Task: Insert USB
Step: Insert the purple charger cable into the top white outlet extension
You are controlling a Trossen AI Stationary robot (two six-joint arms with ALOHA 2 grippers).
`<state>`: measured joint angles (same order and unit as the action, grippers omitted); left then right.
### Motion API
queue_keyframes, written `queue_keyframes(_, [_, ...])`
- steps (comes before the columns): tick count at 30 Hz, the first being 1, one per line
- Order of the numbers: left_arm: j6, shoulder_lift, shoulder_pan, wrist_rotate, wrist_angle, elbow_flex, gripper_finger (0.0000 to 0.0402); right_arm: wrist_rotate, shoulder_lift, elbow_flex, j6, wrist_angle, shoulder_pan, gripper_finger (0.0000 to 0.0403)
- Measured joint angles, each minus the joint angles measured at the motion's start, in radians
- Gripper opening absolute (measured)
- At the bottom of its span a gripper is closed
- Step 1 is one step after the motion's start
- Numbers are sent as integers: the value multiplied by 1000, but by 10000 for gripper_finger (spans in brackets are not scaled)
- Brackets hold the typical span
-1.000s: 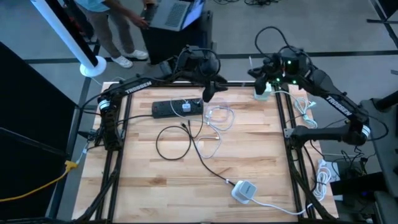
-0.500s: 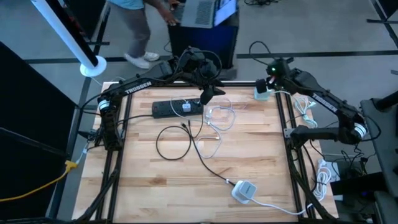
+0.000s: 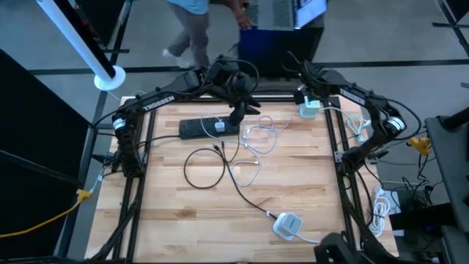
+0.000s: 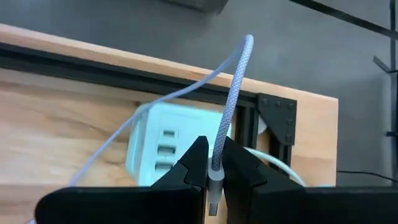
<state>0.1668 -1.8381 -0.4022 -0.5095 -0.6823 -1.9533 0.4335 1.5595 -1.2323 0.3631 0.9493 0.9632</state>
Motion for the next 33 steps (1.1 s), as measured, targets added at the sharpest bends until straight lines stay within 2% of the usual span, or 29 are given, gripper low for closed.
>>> queue_keyframes(10, [169,39,-63,11,-140,0,105,40,193,-149,-33,83,77,15])
queue_keyframes(16, [217,40,-84,11,-176,0,113,61,264,-174,-67,160,77,15])
queue_keyframes(18, [229,40,-88,10,-185,0,115,35,281,-173,-90,189,77,15])
queue_keyframes(23, [240,40,-98,9,-198,0,112,-23,268,-164,-99,217,36,15])
queue_keyframes(29, [240,40,-100,7,-194,0,106,-225,207,-164,-137,224,-42,15])
queue_keyframes(31, [240,40,-100,6,-193,0,109,-229,185,-161,-127,220,-46,15])
queue_keyframes(33, [239,40,-100,6,-193,0,113,-154,161,-162,-86,221,-39,15])
